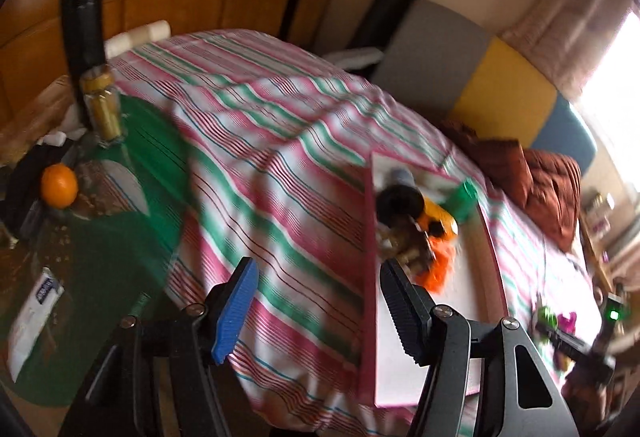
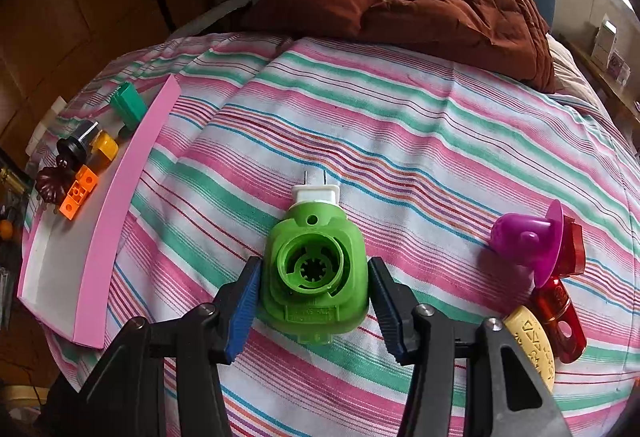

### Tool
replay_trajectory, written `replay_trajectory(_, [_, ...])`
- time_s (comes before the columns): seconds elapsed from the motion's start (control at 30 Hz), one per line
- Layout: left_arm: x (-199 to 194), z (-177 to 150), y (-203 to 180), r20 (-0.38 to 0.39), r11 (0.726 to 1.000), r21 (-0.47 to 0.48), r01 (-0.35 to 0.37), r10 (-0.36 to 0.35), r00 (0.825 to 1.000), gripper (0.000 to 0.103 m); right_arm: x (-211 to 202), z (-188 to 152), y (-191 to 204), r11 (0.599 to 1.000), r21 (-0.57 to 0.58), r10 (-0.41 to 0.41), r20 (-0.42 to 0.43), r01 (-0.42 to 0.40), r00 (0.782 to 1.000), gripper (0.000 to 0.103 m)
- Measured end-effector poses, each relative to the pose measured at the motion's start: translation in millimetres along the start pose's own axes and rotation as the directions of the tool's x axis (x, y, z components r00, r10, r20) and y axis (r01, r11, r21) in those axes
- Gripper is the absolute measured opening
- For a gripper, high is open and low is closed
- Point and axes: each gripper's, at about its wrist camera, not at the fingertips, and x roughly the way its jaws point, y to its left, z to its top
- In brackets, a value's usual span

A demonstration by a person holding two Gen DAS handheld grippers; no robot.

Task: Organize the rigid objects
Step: 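Hold the green plug piece raised in the right tool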

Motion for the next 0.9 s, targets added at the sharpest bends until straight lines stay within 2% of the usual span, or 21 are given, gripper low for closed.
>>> replay_trajectory(0.13, [-5, 0, -1, 0.017, 1.000, 0.010, 0.005, -0.005, 1.000, 0.064, 0, -1, 0, 1.000, 0.000, -0.002, 0.002, 0.002, 1.000, 0.053])
replay_trajectory(0.33, [2, -16, -25, -0.019, 0.997, 0.069, 0.041, -0.040, 0.999, 0.064, 0, -1, 0, 1.000, -0.002, -0.002, 0.003, 0.002, 1.000, 0.053])
replay_trajectory(0.6, [12, -56, -91, -0.072, 0.958, 0.271, 0.091, -0.074, 0.995, 0.064, 0, -1, -1, 1.000, -0.009, -0.009, 0.004, 0.009, 1.000, 0.053])
replay_trajectory(0.9, [15, -76, -113, -0.078, 0.936, 0.343, 0.078, -0.055, 0.995, 0.066, 0, -1, -1, 1.000, -0.013, -0.017, 0.006, 0.017, 1.000, 0.053])
